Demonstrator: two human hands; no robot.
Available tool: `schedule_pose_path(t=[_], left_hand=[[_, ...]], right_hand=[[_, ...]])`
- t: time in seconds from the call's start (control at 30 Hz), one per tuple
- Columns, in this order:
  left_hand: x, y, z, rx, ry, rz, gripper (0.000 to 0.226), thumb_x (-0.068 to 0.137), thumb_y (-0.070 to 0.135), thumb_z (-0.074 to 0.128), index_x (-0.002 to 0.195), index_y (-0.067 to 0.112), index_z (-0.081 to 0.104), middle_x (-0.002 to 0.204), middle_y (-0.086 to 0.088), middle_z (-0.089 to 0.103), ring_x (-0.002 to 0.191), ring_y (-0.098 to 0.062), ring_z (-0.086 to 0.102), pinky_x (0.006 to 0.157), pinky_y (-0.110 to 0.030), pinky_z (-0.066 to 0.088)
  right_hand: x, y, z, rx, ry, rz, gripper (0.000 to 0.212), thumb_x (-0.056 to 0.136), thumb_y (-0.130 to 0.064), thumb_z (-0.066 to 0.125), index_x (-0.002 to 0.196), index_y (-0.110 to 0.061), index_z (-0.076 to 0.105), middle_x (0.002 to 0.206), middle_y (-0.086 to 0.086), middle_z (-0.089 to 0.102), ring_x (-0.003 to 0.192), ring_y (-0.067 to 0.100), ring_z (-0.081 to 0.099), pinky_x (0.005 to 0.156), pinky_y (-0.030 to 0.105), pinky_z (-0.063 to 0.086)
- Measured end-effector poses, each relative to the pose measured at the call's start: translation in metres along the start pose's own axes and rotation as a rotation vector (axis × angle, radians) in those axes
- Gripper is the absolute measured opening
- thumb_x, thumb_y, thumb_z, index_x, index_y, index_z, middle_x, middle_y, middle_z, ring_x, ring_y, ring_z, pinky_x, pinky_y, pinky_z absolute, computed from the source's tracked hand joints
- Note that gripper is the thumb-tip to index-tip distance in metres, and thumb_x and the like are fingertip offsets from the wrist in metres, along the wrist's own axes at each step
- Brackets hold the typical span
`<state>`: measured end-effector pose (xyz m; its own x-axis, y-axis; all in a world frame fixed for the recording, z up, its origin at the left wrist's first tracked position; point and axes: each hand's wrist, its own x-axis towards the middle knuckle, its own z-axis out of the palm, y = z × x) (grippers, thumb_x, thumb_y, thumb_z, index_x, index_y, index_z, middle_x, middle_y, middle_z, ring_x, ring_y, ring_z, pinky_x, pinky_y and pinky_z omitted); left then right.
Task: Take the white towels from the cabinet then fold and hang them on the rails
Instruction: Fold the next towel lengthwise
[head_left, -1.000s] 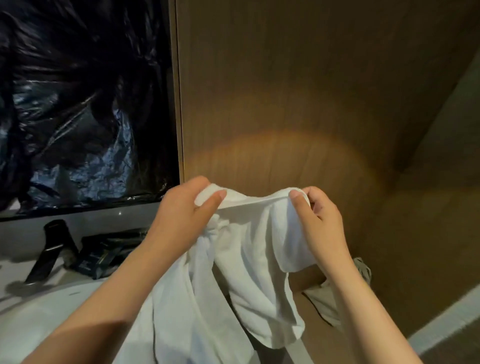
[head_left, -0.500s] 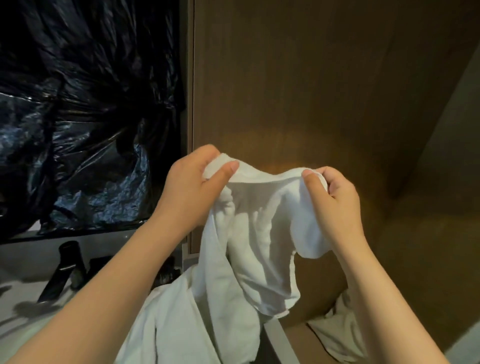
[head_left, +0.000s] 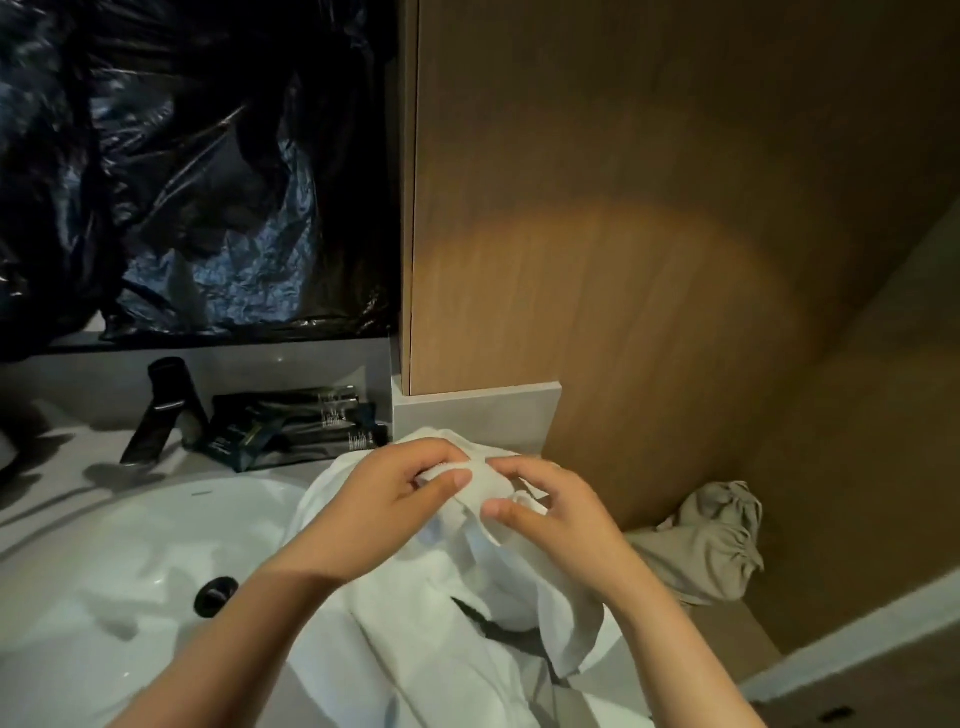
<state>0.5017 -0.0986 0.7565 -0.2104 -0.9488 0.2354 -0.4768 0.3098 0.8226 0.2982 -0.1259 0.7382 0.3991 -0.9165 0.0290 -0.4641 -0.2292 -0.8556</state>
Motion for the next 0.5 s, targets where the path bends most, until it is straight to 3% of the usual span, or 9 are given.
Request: schedule_pose_path(t=[0.03,0.1,0.2,0.23,0.37,0.5], left_hand=[[-0.003,-0.004,-0.002,0.020,-0.004,-0.018,0.010,0.094,0.027,0.059,0.090,0.029,0.069,0.091,0.015,0.068,0.089,-0.006,0.062,0.075,-0.017,0.047],[-0.008,-0.019,-0.007,0.136,-0.036,-0.078,0.013,0.092,0.041,0.059,0.091,0.030,0.067,0.092,0.017,0.066,0.091,-0.001,0.058,0.077,-0.018,0.045],[-0.017,-0.042,-0.013,0.318,-0.151,-0.156,0.043,0.082,0.067,0.045,0.082,0.027,0.061,0.085,0.013,0.060,0.095,0.002,0.047,0.081,-0.017,0.037],[-0.020,-0.048,-0.012,0.327,-0.158,-0.164,0.044,0.080,0.069,0.041,0.081,0.029,0.059,0.085,0.015,0.059,0.097,0.003,0.045,0.083,-0.016,0.035],[-0.024,-0.048,-0.004,0.144,-0.089,-0.216,0.019,0.096,0.038,0.052,0.079,0.030,0.052,0.080,0.021,0.057,0.082,0.004,0.052,0.070,-0.014,0.037],[-0.009,-0.027,-0.004,-0.121,0.075,-0.218,0.015,0.097,0.026,0.054,0.086,0.017,0.056,0.079,0.007,0.064,0.067,-0.001,0.057,0.062,-0.015,0.043]], right_hand=[[0.001,0.000,0.003,0.005,-0.011,-0.016,0.014,0.086,-0.028,0.073,0.098,-0.023,0.070,0.097,-0.016,0.068,0.094,0.001,0.060,0.082,0.017,0.044],[0.002,-0.001,0.005,-0.003,-0.011,-0.050,0.015,0.088,-0.024,0.071,0.082,-0.013,0.061,0.081,-0.006,0.062,0.080,0.007,0.056,0.072,0.019,0.041],[-0.001,-0.002,-0.001,0.038,0.085,-0.083,0.018,0.092,-0.022,0.066,0.081,-0.012,0.056,0.082,0.004,0.058,0.080,0.022,0.054,0.070,0.029,0.039],[-0.001,-0.004,-0.006,0.073,0.133,-0.092,0.016,0.093,-0.021,0.065,0.082,-0.012,0.057,0.081,0.004,0.058,0.079,0.024,0.053,0.069,0.031,0.039],[-0.002,-0.017,-0.025,0.137,0.242,-0.135,0.013,0.093,-0.018,0.064,0.083,-0.011,0.060,0.075,0.000,0.059,0.068,0.009,0.053,0.064,0.022,0.041],[0.000,-0.028,-0.042,0.183,0.379,-0.183,0.015,0.093,-0.019,0.063,0.083,-0.008,0.060,0.077,0.010,0.057,0.070,0.019,0.053,0.065,0.024,0.041]])
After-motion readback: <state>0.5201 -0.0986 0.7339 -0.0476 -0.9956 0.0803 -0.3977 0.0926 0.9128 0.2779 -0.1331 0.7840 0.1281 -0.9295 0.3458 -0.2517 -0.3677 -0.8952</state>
